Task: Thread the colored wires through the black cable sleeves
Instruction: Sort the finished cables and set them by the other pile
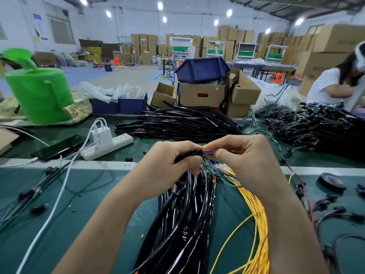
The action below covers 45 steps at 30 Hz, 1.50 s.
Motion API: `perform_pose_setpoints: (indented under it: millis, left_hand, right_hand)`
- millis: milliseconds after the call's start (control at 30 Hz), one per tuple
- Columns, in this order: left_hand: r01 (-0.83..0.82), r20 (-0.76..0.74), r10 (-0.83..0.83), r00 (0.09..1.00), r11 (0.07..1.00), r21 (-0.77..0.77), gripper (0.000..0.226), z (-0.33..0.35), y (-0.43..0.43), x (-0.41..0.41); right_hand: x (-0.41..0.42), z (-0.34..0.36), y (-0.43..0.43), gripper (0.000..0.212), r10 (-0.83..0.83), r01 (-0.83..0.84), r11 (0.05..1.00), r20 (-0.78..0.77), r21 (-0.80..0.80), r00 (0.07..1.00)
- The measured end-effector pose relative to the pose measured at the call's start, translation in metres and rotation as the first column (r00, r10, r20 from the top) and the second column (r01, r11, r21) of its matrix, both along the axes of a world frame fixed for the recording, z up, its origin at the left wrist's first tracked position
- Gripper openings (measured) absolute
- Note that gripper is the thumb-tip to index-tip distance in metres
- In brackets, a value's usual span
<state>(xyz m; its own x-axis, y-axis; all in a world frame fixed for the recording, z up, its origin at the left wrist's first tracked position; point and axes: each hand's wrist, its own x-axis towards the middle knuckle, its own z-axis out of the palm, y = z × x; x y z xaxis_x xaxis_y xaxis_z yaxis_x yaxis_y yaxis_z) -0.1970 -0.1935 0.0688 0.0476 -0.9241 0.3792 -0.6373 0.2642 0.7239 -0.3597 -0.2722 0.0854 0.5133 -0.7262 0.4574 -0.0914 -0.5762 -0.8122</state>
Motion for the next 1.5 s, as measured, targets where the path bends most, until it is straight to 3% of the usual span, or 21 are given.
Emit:
perform_pose_setpoints:
  millis: [100,267,400,533,600,667,733,800,867,933,1000,1067,1100,1167,1233,1300,1367,1500]
  left_hand:
    - [-0.032,0.109,0.03,0.994,0.999,0.016,0.021,0.002,0.001,-0.001]
    - [-0.024,0.123,0.015,0.992,0.997,0.07,0.014,0.007,0.002,-0.004]
    - [-0.013,0.147,-0.001,0.989,0.995,0.096,0.013,0.006,0.002,-0.008]
    - [-0.004,0.232,-0.014,0.973,0.997,0.078,0.04,0.005,0.002,-0.021]
    - [-0.038,0.249,0.02,0.968,0.997,0.068,0.041,0.005,0.002,-0.02]
    - [-0.068,0.261,0.055,0.964,0.997,0.041,0.034,0.007,0.002,-0.013]
    - [-0.13,0.225,0.128,0.966,0.991,-0.005,0.027,0.009,0.004,0.001]
    - [-0.196,0.179,0.203,0.963,0.979,-0.057,0.027,0.011,0.008,0.013]
    - [-0.239,0.156,0.253,0.955,0.965,-0.103,0.028,0.012,0.013,0.019]
    - [-0.234,0.142,0.251,0.958,0.964,-0.129,0.029,0.015,0.016,0.019]
    - [-0.179,0.144,0.196,0.97,0.976,-0.12,0.028,0.018,0.017,0.015]
    - [-0.116,0.167,0.126,0.978,0.991,-0.064,0.026,0.02,0.018,0.01]
    - [-0.087,0.175,0.09,0.98,0.996,-0.026,0.026,0.02,0.018,0.009]
    - [-0.054,0.173,0.045,0.984,0.997,0.049,0.027,0.02,0.017,0.011]
    - [-0.057,0.165,0.038,0.986,0.992,0.11,0.027,0.021,0.018,0.017]
    - [-0.062,0.145,0.039,0.989,0.986,0.157,0.026,0.022,0.019,0.025]
    - [-0.062,0.113,0.042,0.993,0.982,0.18,0.022,0.021,0.021,0.029]
    - [-0.058,0.138,0.032,0.99,0.98,0.188,0.023,0.017,0.016,0.024]
  right_hand:
    - [0.0,0.001,0.002,0.025,0.008,-0.011,0.999,-0.063,-0.048,0.998]
    - [-0.004,0.007,0.002,0.014,0.078,-0.086,0.995,-0.174,-0.04,0.982]
    - [0.001,0.005,0.003,0.016,0.058,-0.069,0.996,-0.179,-0.055,0.982]
    - [0.021,-0.002,0.01,0.013,0.068,-0.071,0.997,-0.208,-0.005,0.976]
    - [0.028,-0.006,0.01,0.015,0.06,-0.059,0.998,-0.199,0.009,0.978]
    - [0.03,-0.009,0.009,0.018,-0.035,0.021,0.995,-0.15,-0.093,0.988]
    - [0.027,-0.007,0.007,0.025,-0.181,0.184,0.967,0.028,-0.176,0.983]
    - [0.015,-0.003,0.003,0.039,-0.255,0.274,0.961,0.258,-0.041,0.932]
    - [-0.005,0.003,-0.004,0.052,-0.161,0.098,0.97,0.286,0.222,0.945]
    - [-0.013,0.004,-0.005,0.061,0.122,-0.142,0.894,0.073,0.425,0.99]
    - [-0.006,-0.004,-0.005,0.068,0.314,-0.271,0.771,0.026,0.577,0.949]
    - [0.008,-0.011,-0.01,0.065,0.246,-0.341,0.605,0.238,0.719,0.939]
    - [0.013,-0.015,-0.013,0.06,0.17,-0.446,0.461,0.416,0.767,0.893]
    - [0.018,-0.018,-0.021,0.044,-0.041,-0.675,0.171,0.69,0.718,0.723]
    - [0.018,-0.02,-0.026,0.038,-0.201,-0.78,0.054,0.771,0.624,0.604]
    - [0.02,-0.021,-0.026,0.035,-0.233,-0.779,0.075,0.77,0.623,0.594]
    - [0.024,-0.023,-0.024,0.021,-0.184,-0.687,0.172,0.708,0.706,0.682]
    - [0.044,-0.028,-0.008,0.01,0.054,-0.571,0.381,0.599,0.727,0.799]
